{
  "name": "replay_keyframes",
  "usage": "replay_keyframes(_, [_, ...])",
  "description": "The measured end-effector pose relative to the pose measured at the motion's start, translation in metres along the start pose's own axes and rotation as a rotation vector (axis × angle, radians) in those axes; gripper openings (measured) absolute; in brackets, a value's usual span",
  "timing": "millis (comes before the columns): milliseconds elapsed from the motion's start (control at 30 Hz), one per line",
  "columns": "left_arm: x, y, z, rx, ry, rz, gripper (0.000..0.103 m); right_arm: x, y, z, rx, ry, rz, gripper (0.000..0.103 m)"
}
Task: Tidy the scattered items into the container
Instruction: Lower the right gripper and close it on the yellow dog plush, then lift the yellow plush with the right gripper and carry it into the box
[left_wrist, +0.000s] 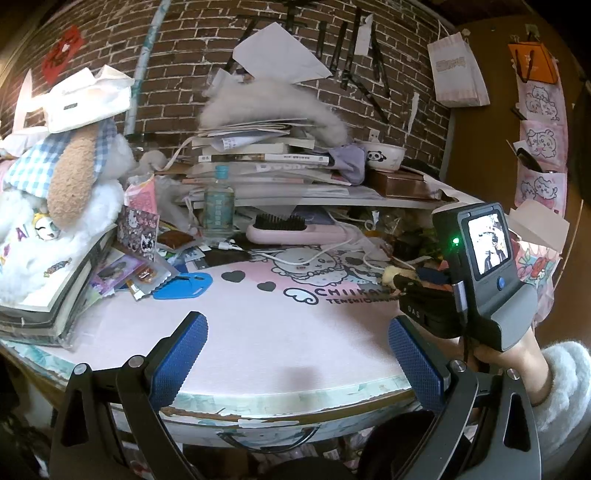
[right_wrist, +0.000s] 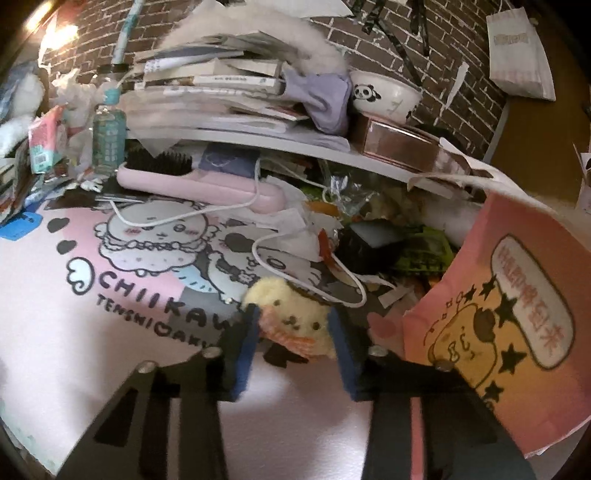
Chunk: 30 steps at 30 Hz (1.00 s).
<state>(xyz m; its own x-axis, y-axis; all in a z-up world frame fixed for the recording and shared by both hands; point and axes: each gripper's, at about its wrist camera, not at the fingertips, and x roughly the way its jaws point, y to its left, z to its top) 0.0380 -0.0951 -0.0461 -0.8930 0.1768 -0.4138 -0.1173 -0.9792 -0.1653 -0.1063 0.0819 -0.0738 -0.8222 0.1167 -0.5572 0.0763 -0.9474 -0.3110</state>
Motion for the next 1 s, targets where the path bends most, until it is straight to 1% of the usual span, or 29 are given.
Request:
replay_keyframes(33, [0.0, 0.0, 0.0, 0.0, 0.0, 0.001, 0.098, -0.001, 0.001, 0.0, -0.001, 0.0, 0.011, 0.027])
replay_keyframes(133, [0.0, -0.001, 0.0, 0.0, -0.001, 0.0, 0.098, -0.005, 0.005, -0.001, -0.015, -0.001, 0.041, 0.027])
replay_keyframes(200, [0.0, -0.001, 0.0, 0.002, 0.0, 0.001, 0.098, -0.006, 0.008, -0.002, -0.029, -0.005, 0.023, 0.028])
replay_keyframes(267, [0.0, 0.0, 0.001, 0.003, -0.001, 0.0, 0.098, -0.004, 0.008, -0.001, -0.023, -0.003, 0.005, 0.036])
replay_keyframes(333, [0.0, -0.001, 0.001, 0.0, -0.002, -0.002, 0.098, -0.001, 0.008, 0.001, -0.018, 0.004, 0.003, 0.053])
replay_keyframes(400, [0.0, -0.001, 0.001, 0.0, -0.002, -0.002, 0.098, 0.004, 0.008, 0.002, -0.016, 0.034, 0.005, 0.055])
replay_keyframes(500, [0.0, -0.002, 0.001, 0.002, -0.001, -0.002, 0.098, 0.008, 0.008, 0.004, -0.015, 0.048, 0.009, 0.057])
replay_keyframes(633, [0.0, -0.004, 0.003, 0.002, 0.0, -0.003, 0.098, 0.01, 0.009, 0.006, -0.016, 0.055, 0.008, 0.056])
replay_keyframes(667, [0.0, -0.004, 0.003, 0.002, 0.0, -0.002, 0.098, 0.01, 0.009, 0.005, -0.016, 0.053, 0.009, 0.053])
replay_keyframes(700, [0.0, -0.004, 0.002, 0.004, 0.0, -0.001, 0.098, 0.01, 0.009, 0.005, -0.021, 0.051, 0.011, 0.044])
replay_keyframes(767, [0.0, -0.004, 0.003, 0.003, -0.001, -0.002, 0.098, 0.009, 0.009, 0.004, -0.025, 0.041, 0.021, 0.042])
replay_keyframes(833, [0.0, -0.005, 0.003, 0.003, -0.001, -0.003, 0.098, 0.007, 0.009, 0.004, -0.027, 0.027, 0.038, 0.038])
replay_keyframes(1000, [0.0, -0.004, 0.003, 0.003, 0.0, -0.003, 0.098, 0.0, 0.01, 0.003, -0.034, 0.002, 0.096, 0.035])
